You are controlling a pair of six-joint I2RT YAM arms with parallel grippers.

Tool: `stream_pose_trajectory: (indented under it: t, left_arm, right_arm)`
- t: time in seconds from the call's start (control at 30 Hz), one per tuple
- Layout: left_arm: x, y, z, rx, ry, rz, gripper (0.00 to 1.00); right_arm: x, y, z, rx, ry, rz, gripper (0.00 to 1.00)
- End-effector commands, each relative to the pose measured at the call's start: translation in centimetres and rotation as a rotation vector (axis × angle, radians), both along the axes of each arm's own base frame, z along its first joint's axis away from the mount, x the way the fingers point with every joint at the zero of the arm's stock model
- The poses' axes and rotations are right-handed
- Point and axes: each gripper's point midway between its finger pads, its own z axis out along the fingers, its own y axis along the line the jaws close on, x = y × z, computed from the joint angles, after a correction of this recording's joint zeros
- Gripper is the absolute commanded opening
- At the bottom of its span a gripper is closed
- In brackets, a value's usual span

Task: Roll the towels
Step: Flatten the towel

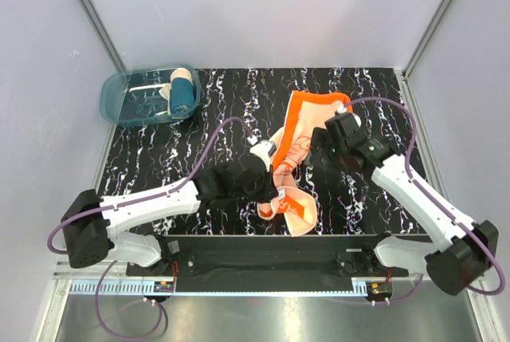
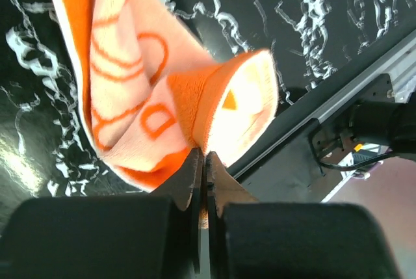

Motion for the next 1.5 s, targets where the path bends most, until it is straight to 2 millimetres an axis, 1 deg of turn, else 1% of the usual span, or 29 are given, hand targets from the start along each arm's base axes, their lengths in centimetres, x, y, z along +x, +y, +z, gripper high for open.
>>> stream_pose_trajectory:
  t: [0.0,0.1,0.13,0.23,0.27,0.3,0.37,0.4,0.43,0.5,0.53,0.67,0.8,0.83,0.87,0.9,0.93,0.97,1.03,1.07,1.1,1.13,1.17,1.2,1.23,1.27,1.33,1.43,1.47]
  left_arm:
    - [2.2,-0.7,6.4,-0.055,-0.156,0.005,0.0]
    - [3.2,-0.3,8.5,-0.029,-0.197,0.011,0.0]
    - [3.2,-0.1,8.5,-0.01,-0.193,0.004,0.0]
    - [3.8,-0.3,11.1,-0.035,-0.221,-0.004,0.0]
    - [4.0,-0.3,12.6,-0.045,-0.251,-0.01,0.0]
    - [4.4,-0.3,15.7,-0.069,-0.288,-0.004,0.0]
    - [5.2,-0.1,19.0,-0.061,-0.356,-0.007,0.0]
    - [5.2,0.1,23.2,-0.096,-0.399,-0.011,0.0]
    - [5.0,-0.2,24.6,-0.099,-0.407,-0.038,0.0]
    - [5.2,-1.5,24.1,-0.03,-0.365,-0.089,0.0]
    - [4.7,-2.5,26.1,-0.082,-0.365,-0.12,0.0]
    - [3.8,-7.4,23.1,-0.114,-0.273,-0.157,0.0]
    - [2.1,-13.6,22.2,-0.202,-0.218,-0.162,0.0]
    - [2.3,-16.1,19.3,-0.159,-0.185,-0.175,0.0]
    - [2.0,-17.8,21.4,-0.218,-0.198,-0.189,0.0]
    - [1.1,-19.4,20.8,-0.216,-0.185,-0.221,0.0]
    - [1.2,-22.0,16.6,-0.16,-0.137,-0.249,0.0]
    - [0.8,-23.4,18.4,-0.219,-0.135,-0.262,0.0]
    - [-0.1,-25.4,14.9,-0.196,-0.054,-0.315,0.0]
    - [-0.5,-25.7,14.5,-0.199,-0.04,-0.327,0.02]
    - [-0.9,-26.1,12.6,-0.186,-0.026,-0.356,0.07]
    - [-1.3,-25.7,13.5,-0.21,-0.041,-0.375,0.19]
    - [-1.5,-25.5,13.2,-0.208,-0.064,-0.402,0.62]
    - [-1.1,-24.9,11.4,-0.17,-0.075,-0.395,0.82]
    - [-0.6,-24.3,11.5,-0.152,-0.1,-0.384,0.98]
    - [0.1,-23.3,12.1,-0.133,-0.14,-0.383,0.99]
    - [1.5,-21.1,11.0,-0.069,-0.145,-0.348,0.99]
    - [4.7,-18.3,10.4,-0.044,-0.138,-0.294,0.99]
    - [6.6,-16.1,10.1,-0.025,-0.138,-0.254,0.99]
  right_arm:
    - [-2.7,-0.2,0.3,0.093,0.009,-0.003,0.94]
    - [-5.5,1.8,-0.3,0.219,0.024,0.098,0.91]
    - [-6.9,2.8,-1.3,0.229,0.051,0.13,0.9]
    - [-8.9,2.8,-2.6,0.182,0.068,0.138,0.9]
    - [-9.3,2.8,-2.8,0.167,0.065,0.124,0.89]
    - [-9.4,2.5,-2.5,0.165,0.054,0.11,0.88]
    - [-9.1,1.6,-1.0,0.165,0.001,0.064,0.88]
    - [-9.0,1.2,0.7,0.195,-0.057,0.056,0.88]
    - [-8.7,0.7,3.0,0.209,-0.109,0.045,0.89]
    - [-8.1,-1.2,6.4,0.202,-0.225,-0.007,0.9]
    - [-8.4,-2.5,8.8,0.196,-0.261,-0.039,0.9]
    - [-8.5,-8.8,14.1,0.105,-0.39,-0.258,0.91]
    - [-9.3,-13.1,16.3,0.009,-0.418,-0.434,0.96]
    - [-9.9,-14.3,16.5,-0.002,-0.408,-0.483,0.97]
    - [-9.9,-15.1,16.9,-0.027,-0.424,-0.519,0.98]
    - [-9.9,-15.3,17.0,-0.038,-0.422,-0.53,0.98]
    - [-10.0,-15.6,17.3,-0.039,-0.429,-0.544,0.98]
    - [-10.1,-15.7,17.5,-0.032,-0.435,-0.548,0.98]
    - [-10.1,-15.9,17.5,-0.031,-0.439,-0.553,0.99]
    - [-10.3,-16.1,17.4,-0.031,-0.443,-0.556,0.99]
    - [-10.3,-16.2,17.2,-0.032,-0.442,-0.556,1.0]
    - [-10.3,-16.1,16.5,-0.044,-0.43,-0.56,1.0]
    - [-10.4,-16.1,16.0,-0.039,-0.424,-0.561,1.0]
    - [-10.5,-16.1,15.5,-0.044,-0.415,-0.563,1.0]
    - [-10.3,-15.9,14.5,-0.061,-0.395,-0.568,1.0]
    - [-10.1,-15.5,14.0,-0.066,-0.383,-0.565,1.0]
    - [-9.6,-14.7,12.8,-0.081,-0.356,-0.557,1.0]
    - [-8.6,-13.4,11.4,-0.108,-0.325,-0.545,1.0]
    - [-8.3,-12.9,11.0,-0.116,-0.314,-0.539,1.0]
